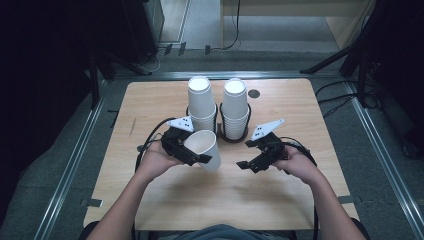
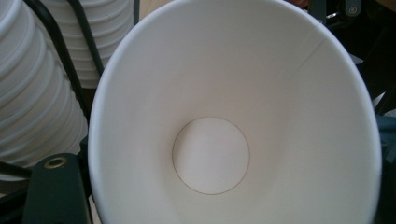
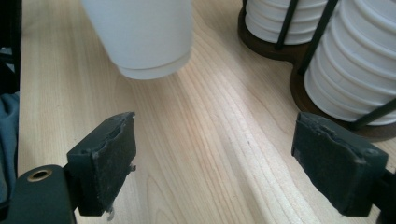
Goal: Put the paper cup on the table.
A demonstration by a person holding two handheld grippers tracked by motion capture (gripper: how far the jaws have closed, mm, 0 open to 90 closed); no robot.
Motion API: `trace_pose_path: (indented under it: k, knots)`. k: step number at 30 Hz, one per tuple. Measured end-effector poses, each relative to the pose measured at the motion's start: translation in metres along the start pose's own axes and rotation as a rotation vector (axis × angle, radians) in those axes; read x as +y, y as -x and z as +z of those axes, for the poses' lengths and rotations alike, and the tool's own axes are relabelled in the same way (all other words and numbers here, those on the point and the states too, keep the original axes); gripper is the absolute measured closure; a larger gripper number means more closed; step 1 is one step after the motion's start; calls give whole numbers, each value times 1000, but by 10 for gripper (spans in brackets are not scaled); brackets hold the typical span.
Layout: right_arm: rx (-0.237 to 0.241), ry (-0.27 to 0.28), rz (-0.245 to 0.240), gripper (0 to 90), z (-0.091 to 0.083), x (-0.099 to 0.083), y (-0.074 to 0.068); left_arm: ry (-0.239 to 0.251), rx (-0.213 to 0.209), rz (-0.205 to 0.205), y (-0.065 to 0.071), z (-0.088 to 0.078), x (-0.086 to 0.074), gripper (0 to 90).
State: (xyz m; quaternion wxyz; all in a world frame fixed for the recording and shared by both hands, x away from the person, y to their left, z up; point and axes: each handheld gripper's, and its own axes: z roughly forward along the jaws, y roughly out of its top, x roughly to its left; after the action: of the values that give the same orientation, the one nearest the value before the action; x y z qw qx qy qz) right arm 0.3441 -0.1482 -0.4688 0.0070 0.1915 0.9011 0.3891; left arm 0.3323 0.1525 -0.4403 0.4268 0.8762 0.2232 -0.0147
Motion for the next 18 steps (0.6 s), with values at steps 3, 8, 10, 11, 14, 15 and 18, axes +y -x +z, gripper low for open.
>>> trace_pose_path:
  k: [3, 8, 10, 11, 14, 15, 18]
  knots:
    - [-2, 4, -1, 142, -1, -1, 1, -7, 2, -8, -2, -3, -3, 173]
    - [-9, -5, -4, 142, -1, -3, 5, 2, 21, -23, -5, -9, -8, 171]
    - [-12, -7, 0, 147, 0, -3, 7, 8, 28, -32, -6, -12, -9, 169]
    - [-12, -7, 0, 147, 0, -3, 7, 7, 33, -32, -7, -14, -9, 169]
    - [-12, -7, -9, 147, 1, -2, 7, 18, 45, -45, -9, -18, -11, 167]
    - [-14, -9, -15, 147, 1, -1, 7, 16, 49, -48, -10, -20, -12, 167]
    - [-10, -9, -18, 147, 2, 0, 7, 24, 65, -59, -13, -27, -15, 166]
